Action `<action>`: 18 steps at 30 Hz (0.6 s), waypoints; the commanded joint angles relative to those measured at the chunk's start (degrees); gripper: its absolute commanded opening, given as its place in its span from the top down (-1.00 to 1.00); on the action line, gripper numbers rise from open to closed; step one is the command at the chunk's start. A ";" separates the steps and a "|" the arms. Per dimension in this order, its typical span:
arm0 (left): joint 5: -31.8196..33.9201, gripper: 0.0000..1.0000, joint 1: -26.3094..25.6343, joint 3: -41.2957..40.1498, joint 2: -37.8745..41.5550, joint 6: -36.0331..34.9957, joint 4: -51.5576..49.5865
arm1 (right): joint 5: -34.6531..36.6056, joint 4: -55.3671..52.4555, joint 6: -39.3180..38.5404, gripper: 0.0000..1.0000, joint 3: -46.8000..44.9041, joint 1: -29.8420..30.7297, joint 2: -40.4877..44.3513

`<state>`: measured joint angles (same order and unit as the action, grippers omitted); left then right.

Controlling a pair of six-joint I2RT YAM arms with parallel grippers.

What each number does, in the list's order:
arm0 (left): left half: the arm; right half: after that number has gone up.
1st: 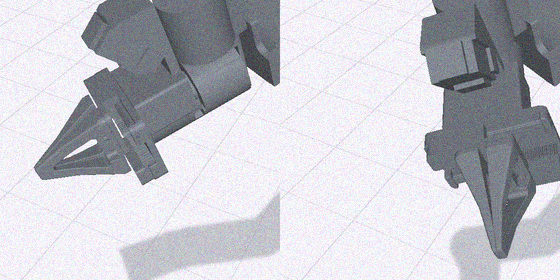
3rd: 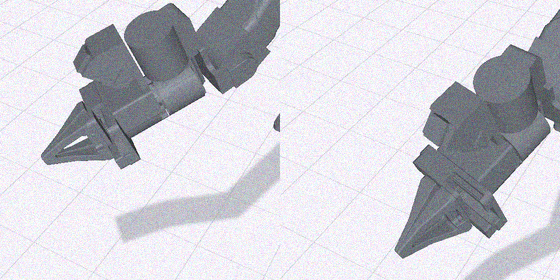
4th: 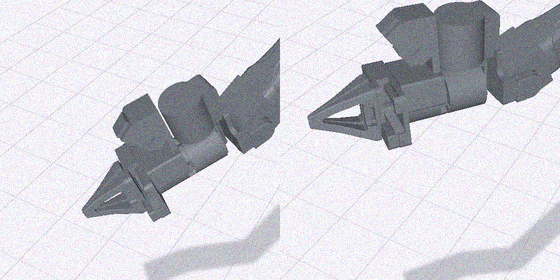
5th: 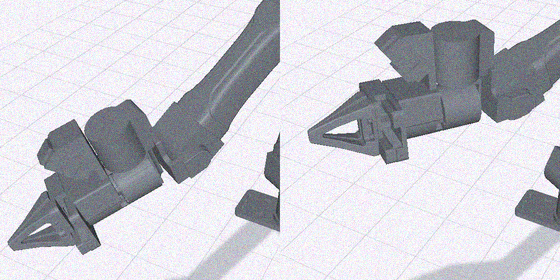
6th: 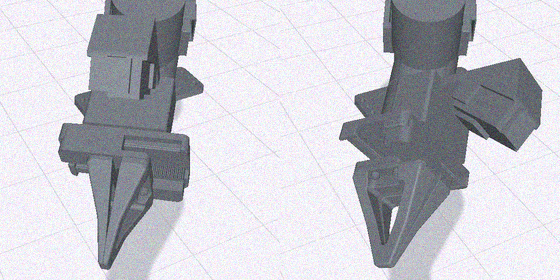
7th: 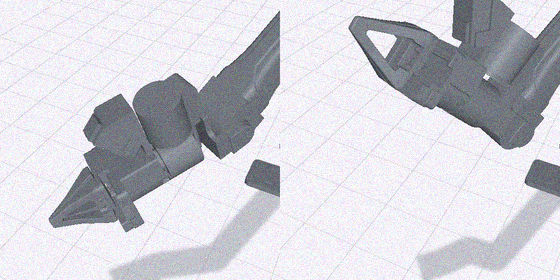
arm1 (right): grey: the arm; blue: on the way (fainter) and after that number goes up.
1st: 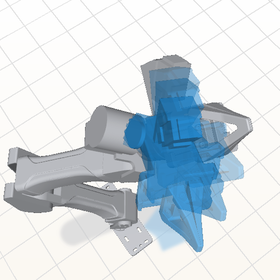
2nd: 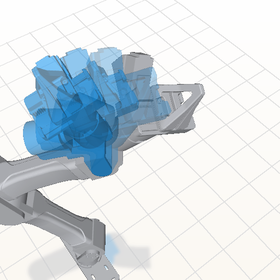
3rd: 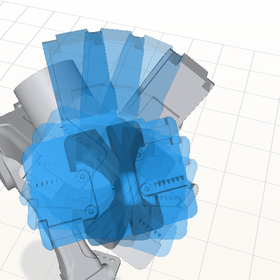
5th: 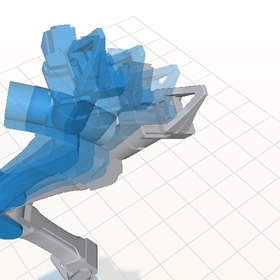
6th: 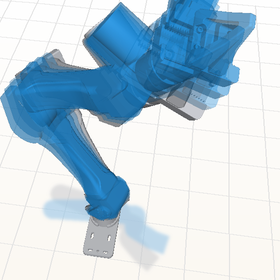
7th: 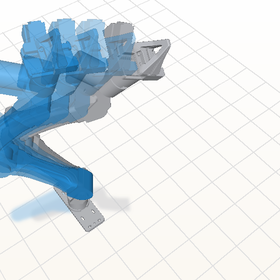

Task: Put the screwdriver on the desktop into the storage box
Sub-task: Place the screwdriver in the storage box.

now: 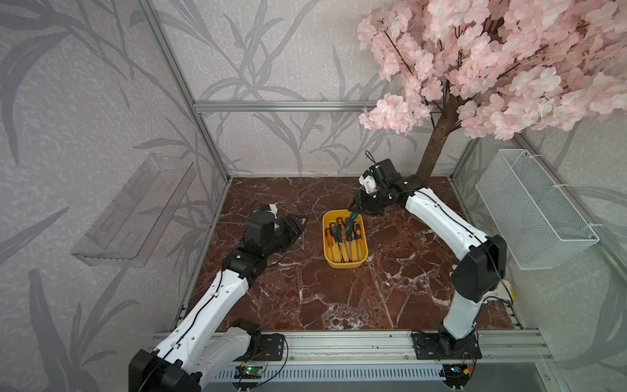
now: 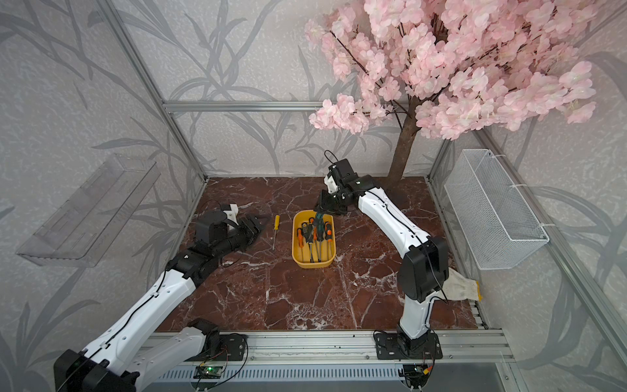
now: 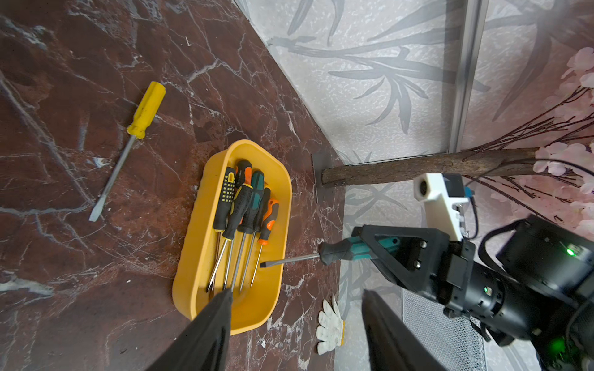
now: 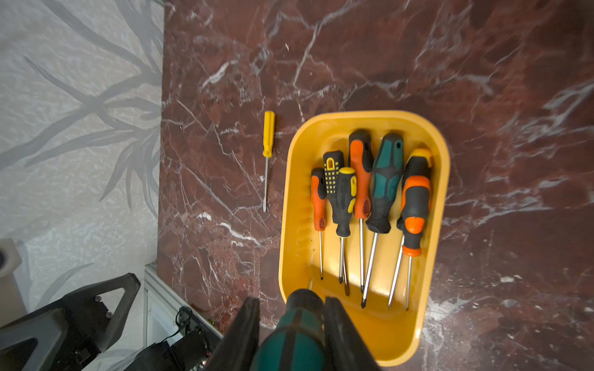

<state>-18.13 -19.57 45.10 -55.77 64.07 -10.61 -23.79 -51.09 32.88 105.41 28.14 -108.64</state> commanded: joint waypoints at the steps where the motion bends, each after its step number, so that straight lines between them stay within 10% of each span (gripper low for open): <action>1: -0.39 -0.30 0.15 -1.28 1.83 -0.97 -0.35 | -7.41 -11.85 -0.76 0.93 6.98 -1.61 -6.16; 18: -0.62 -0.28 0.24 -3.54 2.07 -1.32 0.38 | -11.71 -31.16 -5.63 0.79 35.33 -2.35 -33.16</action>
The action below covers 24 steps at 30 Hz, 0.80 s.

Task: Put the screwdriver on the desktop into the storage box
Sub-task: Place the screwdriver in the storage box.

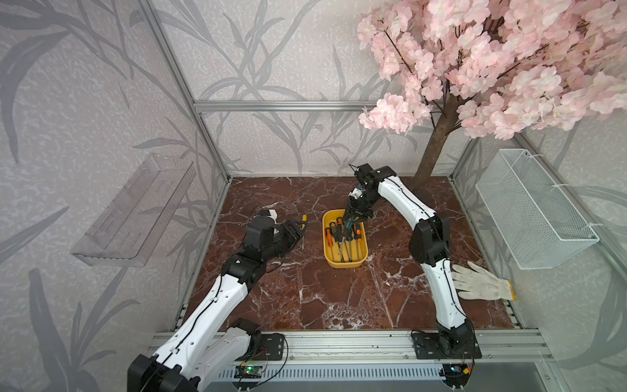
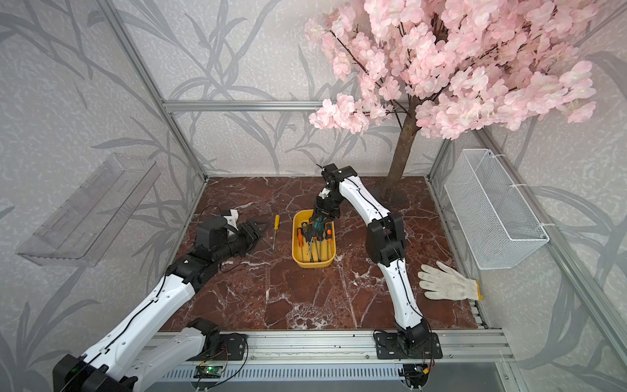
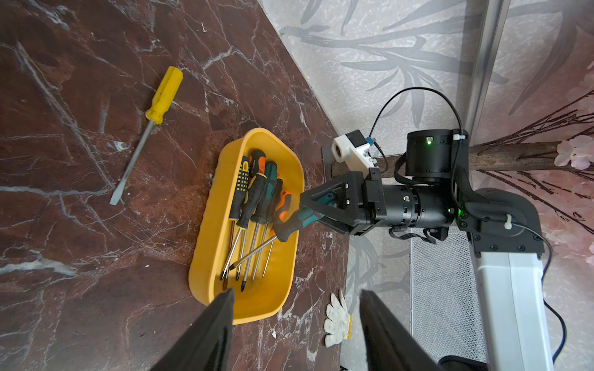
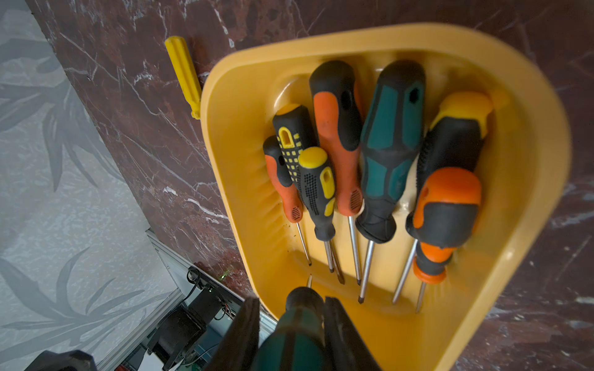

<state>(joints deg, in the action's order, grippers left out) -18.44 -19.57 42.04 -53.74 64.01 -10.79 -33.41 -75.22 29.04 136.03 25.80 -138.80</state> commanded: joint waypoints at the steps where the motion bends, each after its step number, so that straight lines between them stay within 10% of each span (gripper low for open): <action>1: -0.36 -0.28 0.24 -0.48 -0.11 -1.32 0.50 | -2.15 -7.99 -1.92 0.76 6.21 -0.04 -4.22; 14: 0.63 -0.28 0.28 0.11 -2.66 -2.37 0.86 | 0.33 -9.46 -1.28 0.27 12.77 -0.49 -7.03; 18: 1.37 -0.28 0.25 0.99 -4.30 -3.31 0.56 | 0.31 -9.41 -1.11 -0.30 13.35 -0.95 -6.74; 24: 3.48 -0.28 0.19 3.28 -7.56 -5.81 -0.41 | 2.30 -9.30 -1.34 -0.23 13.46 -1.18 -5.09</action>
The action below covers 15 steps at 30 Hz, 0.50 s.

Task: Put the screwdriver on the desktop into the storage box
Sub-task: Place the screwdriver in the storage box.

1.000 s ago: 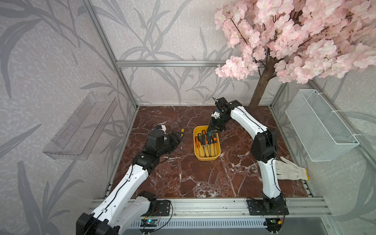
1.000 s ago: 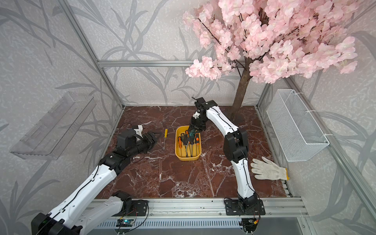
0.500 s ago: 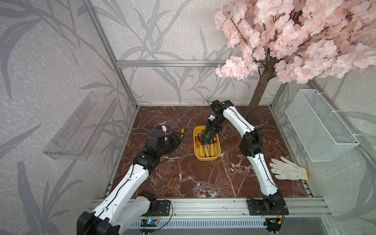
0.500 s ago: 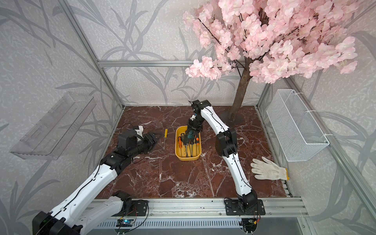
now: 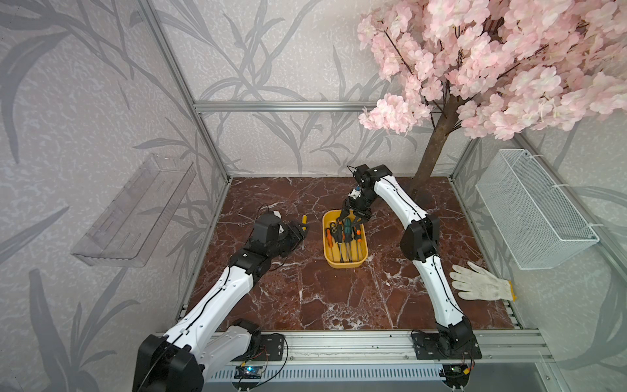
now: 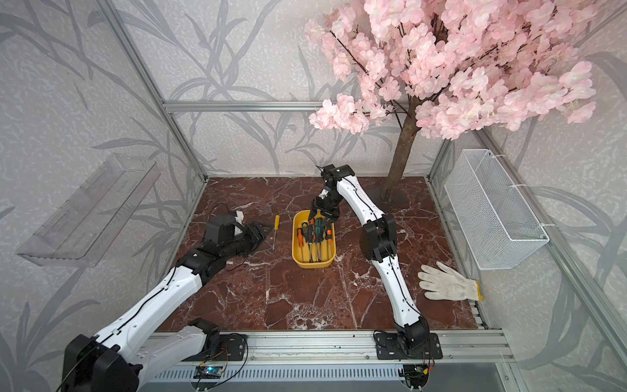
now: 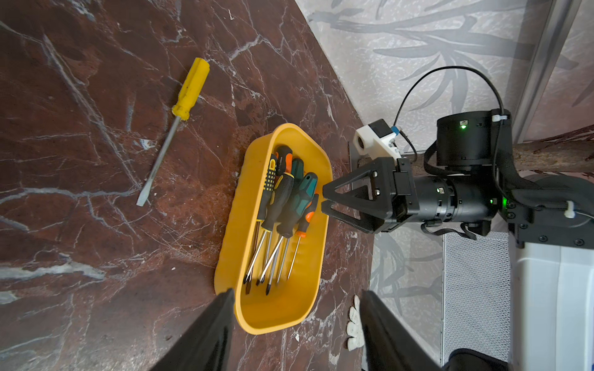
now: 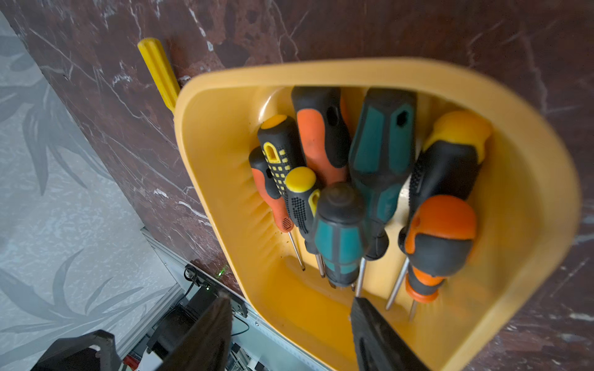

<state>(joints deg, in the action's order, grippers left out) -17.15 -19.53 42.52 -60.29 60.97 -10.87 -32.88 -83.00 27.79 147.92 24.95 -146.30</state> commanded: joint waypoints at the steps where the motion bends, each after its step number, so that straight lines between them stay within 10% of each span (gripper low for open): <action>1: 2.87 -0.28 0.18 3.39 -1.83 -3.61 -0.87 | 3.15 -1.50 -0.03 -0.23 1.56 -0.31 3.29; 6: 7.65 -0.28 0.28 8.28 -8.84 -9.10 -5.17 | 8.45 1.95 -0.65 -0.23 -4.19 -0.09 12.22; 15: 12.04 -0.20 0.43 22.21 -26.27 -15.84 -10.15 | 11.26 22.90 1.81 -0.23 -42.07 -0.01 39.47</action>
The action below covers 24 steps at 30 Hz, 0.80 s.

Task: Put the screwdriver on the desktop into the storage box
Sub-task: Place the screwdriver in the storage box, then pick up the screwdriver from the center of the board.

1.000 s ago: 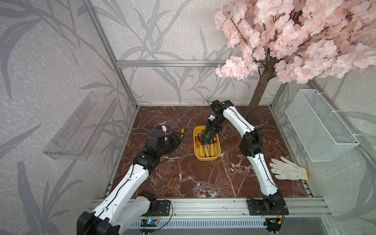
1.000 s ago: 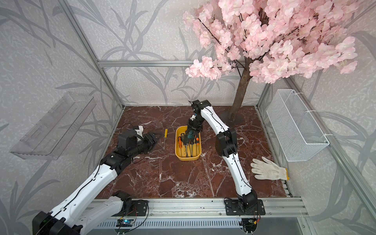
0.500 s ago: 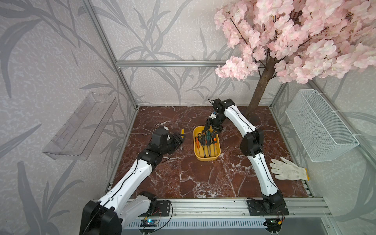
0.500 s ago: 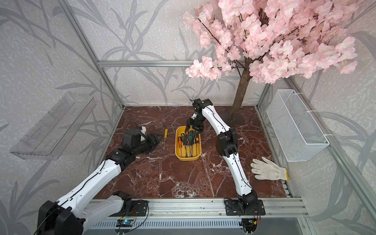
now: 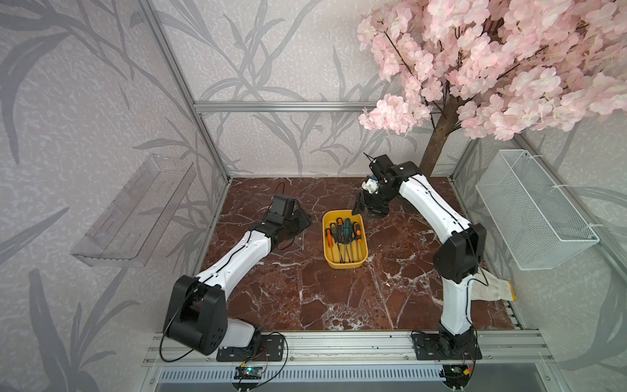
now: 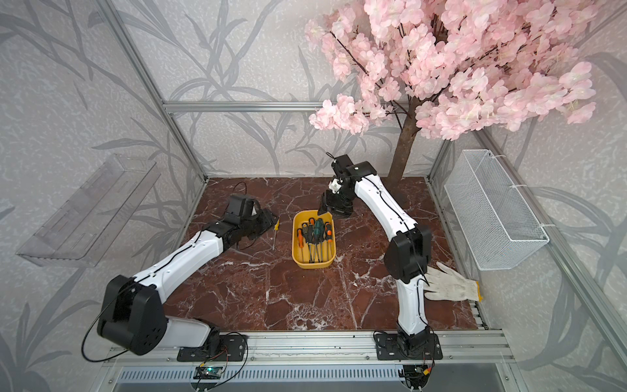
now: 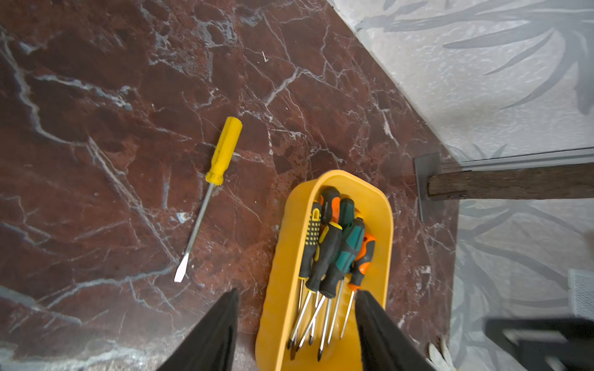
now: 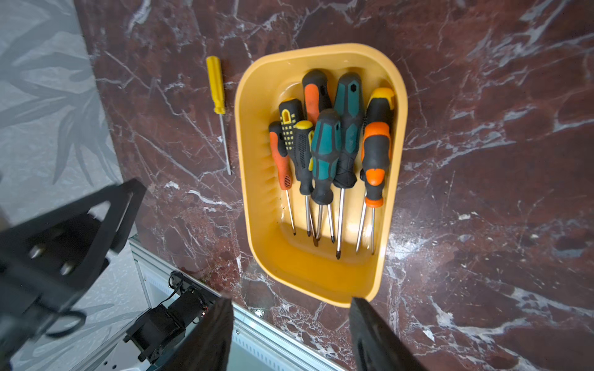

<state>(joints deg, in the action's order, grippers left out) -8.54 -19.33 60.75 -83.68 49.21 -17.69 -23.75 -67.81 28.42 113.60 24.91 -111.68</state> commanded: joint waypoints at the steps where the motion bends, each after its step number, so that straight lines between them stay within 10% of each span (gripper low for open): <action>1: 4.63 -0.21 0.26 5.73 -4.76 -4.94 -4.41 | 2.82 9.71 1.44 -0.23 -11.90 0.02 7.66; 11: 9.80 -0.08 0.52 22.75 -24.48 -11.22 -12.82 | 6.22 20.93 4.08 -0.22 -40.21 0.15 29.76; 24: 12.00 0.06 1.80 33.83 -38.62 -14.03 -18.26 | 8.24 21.45 6.20 -0.23 -52.69 0.46 45.78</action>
<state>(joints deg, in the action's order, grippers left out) 1.85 -17.85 92.68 -121.03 36.58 -33.52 -16.49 -47.57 33.71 61.63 25.17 -67.40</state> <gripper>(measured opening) 0.472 0.615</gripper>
